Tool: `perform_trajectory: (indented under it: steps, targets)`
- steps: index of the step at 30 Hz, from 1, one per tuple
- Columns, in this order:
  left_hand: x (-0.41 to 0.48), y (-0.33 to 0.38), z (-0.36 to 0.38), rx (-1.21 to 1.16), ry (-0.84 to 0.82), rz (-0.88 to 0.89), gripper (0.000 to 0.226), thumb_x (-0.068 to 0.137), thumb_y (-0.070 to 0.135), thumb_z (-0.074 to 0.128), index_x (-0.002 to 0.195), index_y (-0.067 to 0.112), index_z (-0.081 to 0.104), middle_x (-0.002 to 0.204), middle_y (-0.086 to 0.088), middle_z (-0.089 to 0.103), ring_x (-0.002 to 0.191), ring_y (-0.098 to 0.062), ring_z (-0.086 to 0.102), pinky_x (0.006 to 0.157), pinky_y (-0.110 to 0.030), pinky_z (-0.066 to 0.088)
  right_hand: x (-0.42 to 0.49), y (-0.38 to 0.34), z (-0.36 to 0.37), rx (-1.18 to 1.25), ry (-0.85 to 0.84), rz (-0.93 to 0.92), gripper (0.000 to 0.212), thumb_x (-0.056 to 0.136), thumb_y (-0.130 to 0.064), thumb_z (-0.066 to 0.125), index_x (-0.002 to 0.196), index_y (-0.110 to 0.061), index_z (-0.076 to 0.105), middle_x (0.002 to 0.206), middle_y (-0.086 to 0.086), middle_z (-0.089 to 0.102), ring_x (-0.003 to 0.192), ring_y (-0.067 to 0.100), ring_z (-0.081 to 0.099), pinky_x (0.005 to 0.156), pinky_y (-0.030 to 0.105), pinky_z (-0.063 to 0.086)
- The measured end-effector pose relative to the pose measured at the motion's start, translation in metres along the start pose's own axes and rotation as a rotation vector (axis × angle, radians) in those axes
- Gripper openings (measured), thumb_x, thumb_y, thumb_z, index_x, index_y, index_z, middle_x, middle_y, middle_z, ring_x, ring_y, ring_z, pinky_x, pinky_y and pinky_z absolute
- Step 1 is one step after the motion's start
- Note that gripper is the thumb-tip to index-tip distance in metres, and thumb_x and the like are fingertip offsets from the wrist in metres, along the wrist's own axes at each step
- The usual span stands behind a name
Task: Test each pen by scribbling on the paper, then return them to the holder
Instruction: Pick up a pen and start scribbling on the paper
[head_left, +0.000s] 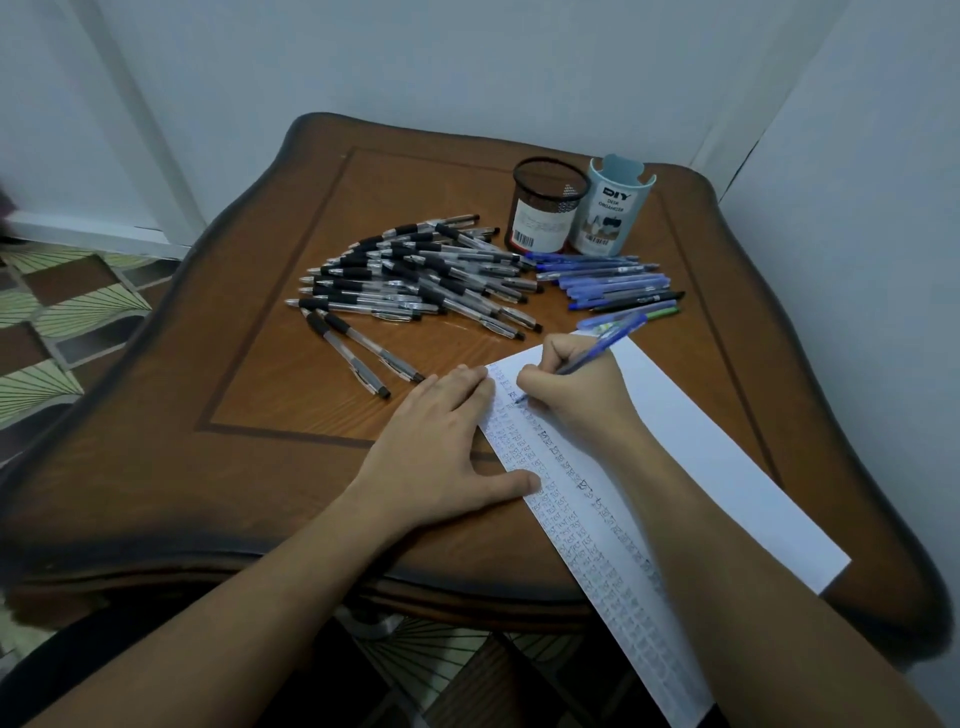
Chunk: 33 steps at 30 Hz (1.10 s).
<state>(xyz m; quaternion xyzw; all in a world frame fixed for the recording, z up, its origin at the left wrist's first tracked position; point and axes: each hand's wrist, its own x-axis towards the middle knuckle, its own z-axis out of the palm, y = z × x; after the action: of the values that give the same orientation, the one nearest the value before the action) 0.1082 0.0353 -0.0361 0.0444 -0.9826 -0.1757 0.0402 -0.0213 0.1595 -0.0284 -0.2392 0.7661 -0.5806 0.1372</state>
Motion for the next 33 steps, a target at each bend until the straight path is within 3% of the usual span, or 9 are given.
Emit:
perform_trajectory:
  steps: [9, 18, 33]
  targets:
    - [0.001, -0.001, 0.002, 0.002, 0.008, 0.003, 0.120, 0.062, 0.093, 0.023, 0.155, 0.018, 0.022, 0.162, 0.005, 0.017, 0.149, -0.011, 0.008, 0.117, -0.027, -0.002, -0.002, 0.009, 0.003, 0.057, -0.046, -0.015, 0.038, 0.070, -0.005, 0.067, 0.050, -0.020, 0.038, 0.046, -0.006, 0.039, 0.054, 0.017, 0.044, 0.059, 0.035, 0.038]
    - [0.000, -0.001, 0.002, -0.002, 0.006, 0.005, 0.119, 0.063, 0.093, 0.023, 0.155, 0.018, 0.021, 0.162, 0.005, 0.016, 0.149, -0.010, 0.008, 0.116, -0.025, -0.004, -0.002, 0.009, 0.002, -0.004, -0.031, -0.069, 0.041, 0.076, 0.001, 0.068, 0.054, -0.016, 0.038, 0.046, -0.006, 0.039, 0.051, 0.013, 0.045, 0.054, 0.027, 0.037]
    - [0.000, 0.000, 0.000, 0.017, 0.004, 0.011, 0.119, 0.063, 0.093, 0.021, 0.156, 0.019, 0.019, 0.163, 0.006, 0.014, 0.149, -0.010, 0.006, 0.114, -0.024, -0.007, -0.001, 0.009, 0.001, -0.004, -0.032, -0.068, 0.044, 0.076, 0.003, 0.068, 0.053, -0.019, 0.037, 0.046, -0.007, 0.038, 0.050, 0.010, 0.042, 0.052, 0.025, 0.036]
